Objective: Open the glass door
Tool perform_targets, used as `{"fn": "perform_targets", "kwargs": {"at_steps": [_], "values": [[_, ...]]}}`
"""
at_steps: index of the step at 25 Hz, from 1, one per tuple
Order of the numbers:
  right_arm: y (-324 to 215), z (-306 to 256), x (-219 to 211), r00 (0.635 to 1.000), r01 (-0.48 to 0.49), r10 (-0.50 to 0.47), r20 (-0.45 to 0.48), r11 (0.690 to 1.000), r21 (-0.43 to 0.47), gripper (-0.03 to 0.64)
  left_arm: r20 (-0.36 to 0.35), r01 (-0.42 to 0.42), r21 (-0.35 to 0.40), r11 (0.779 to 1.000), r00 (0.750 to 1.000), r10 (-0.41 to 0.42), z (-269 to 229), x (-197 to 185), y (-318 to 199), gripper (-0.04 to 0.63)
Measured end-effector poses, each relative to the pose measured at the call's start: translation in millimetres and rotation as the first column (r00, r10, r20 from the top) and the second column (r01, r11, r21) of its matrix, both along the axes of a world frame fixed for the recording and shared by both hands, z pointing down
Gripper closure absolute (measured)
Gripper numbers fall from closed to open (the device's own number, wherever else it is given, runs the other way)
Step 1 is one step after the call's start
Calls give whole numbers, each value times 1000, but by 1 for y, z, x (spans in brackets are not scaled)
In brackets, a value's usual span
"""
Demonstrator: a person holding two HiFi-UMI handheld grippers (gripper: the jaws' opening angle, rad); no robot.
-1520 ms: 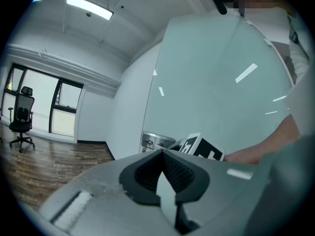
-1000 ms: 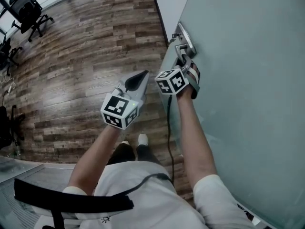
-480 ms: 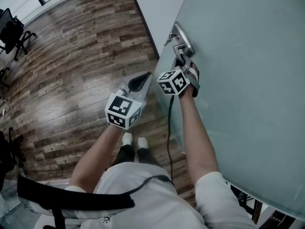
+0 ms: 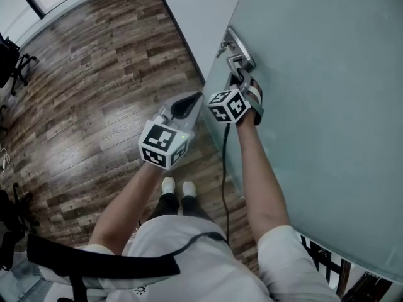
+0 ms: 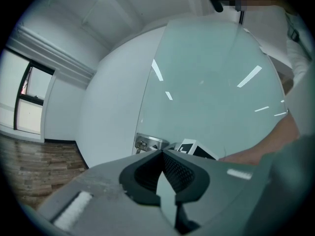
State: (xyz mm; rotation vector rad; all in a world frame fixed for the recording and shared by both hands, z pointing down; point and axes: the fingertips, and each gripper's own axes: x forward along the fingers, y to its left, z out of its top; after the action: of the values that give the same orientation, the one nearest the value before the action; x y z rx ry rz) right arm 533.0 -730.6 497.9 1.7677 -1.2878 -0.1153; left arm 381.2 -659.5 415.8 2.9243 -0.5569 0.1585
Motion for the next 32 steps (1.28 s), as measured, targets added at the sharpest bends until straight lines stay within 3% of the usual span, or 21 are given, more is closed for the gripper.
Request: {"fn": "perform_targets", "kwargs": {"at_steps": [20, 25, 29, 32], "values": [[-1, -6, 6, 1000, -6, 6, -8, 1000, -20, 551, 5, 48, 36, 998, 999, -48, -21, -29, 1, 594], [16, -12, 2, 1000, 14, -15, -18, 999, -30, 508, 1, 71, 61, 996, 997, -72, -34, -48, 7, 594], [35, -25, -15, 998, 42, -43, 41, 999, 29, 500, -9, 82, 77, 994, 997, -81, -37, -60, 15, 594], [55, -56, -53, 983, 111, -131, 130, 983, 146, 555, -17, 85, 89, 992, 996, -84, -44, -69, 25, 594]]}}
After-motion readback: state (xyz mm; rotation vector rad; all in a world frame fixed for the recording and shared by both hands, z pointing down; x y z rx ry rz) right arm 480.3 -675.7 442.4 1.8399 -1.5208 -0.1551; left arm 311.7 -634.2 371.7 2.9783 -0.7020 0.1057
